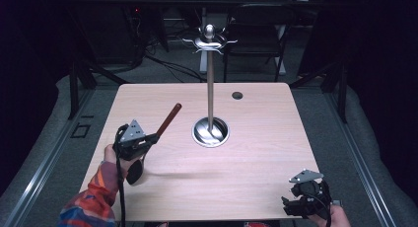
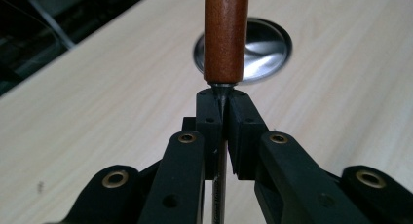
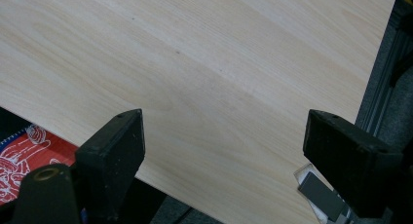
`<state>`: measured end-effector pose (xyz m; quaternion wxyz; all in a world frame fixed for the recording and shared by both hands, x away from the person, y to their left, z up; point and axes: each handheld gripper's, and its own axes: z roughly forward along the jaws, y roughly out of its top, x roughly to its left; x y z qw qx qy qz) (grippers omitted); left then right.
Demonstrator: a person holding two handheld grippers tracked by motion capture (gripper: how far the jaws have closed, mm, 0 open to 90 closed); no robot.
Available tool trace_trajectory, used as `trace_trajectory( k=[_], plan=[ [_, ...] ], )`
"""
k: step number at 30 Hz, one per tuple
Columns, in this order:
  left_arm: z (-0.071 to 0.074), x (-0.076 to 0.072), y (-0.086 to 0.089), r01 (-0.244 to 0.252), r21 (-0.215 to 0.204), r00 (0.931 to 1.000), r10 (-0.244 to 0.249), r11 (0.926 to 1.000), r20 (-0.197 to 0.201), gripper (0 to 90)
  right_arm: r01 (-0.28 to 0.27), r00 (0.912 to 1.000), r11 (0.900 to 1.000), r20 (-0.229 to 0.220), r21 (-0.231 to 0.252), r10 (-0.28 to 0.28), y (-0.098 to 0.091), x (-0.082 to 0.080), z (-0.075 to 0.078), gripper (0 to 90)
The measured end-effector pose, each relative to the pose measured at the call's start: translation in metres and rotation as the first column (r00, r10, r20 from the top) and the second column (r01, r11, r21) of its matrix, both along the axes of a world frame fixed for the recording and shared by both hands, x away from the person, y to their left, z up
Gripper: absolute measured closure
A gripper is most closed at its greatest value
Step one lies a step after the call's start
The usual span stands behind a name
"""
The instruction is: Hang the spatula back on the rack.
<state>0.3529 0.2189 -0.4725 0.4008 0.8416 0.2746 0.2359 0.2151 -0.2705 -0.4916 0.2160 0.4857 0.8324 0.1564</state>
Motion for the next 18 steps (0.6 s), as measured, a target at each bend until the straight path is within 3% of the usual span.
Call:
trace_trajectory(
  k=[1,4,6,7,10,18],
  plan=[
    [0.004,-0.002,0.002,-0.015,-0.02,0.9993,0.016,0.9997,0.034,84.4,0.001,1.0,1.0,0.001,0.0,-0.001,0.0,0.0,0.0,15.0],
    [0.009,-0.004,0.005,-0.031,-0.061,0.9965,0.036,0.9976,0.075,84.4,0.002,1.0,1.0,0.0,-0.002,-0.002,0.0,0.0,0.0,15.0],
    [0.012,-0.005,0.006,-0.036,-0.065,0.9956,0.041,0.9973,0.084,84.5,0.002,1.0,1.0,-0.001,-0.003,-0.002,0.0,0.0,0.0,15.0],
    [0.015,-0.008,0.007,-0.049,-0.09,0.9912,0.06,0.9948,0.118,84.5,0.0,1.0,1.0,-0.005,-0.009,0.0,0.0,0.0,0.0,14.9],
    [0.021,-0.011,0.007,-0.058,-0.12,0.9856,0.076,0.9911,0.151,84.5,0.003,1.0,1.0,-0.001,-0.005,-0.003,0.0,0.0,0.0,14.9],
    [0.033,-0.008,0.004,-0.063,-0.167,0.9805,0.092,0.984,0.174,84.5,0.009,1.0,0.9999,-0.002,-0.011,-0.009,0.0,-0.001,0.0,15.0]
  ],
)
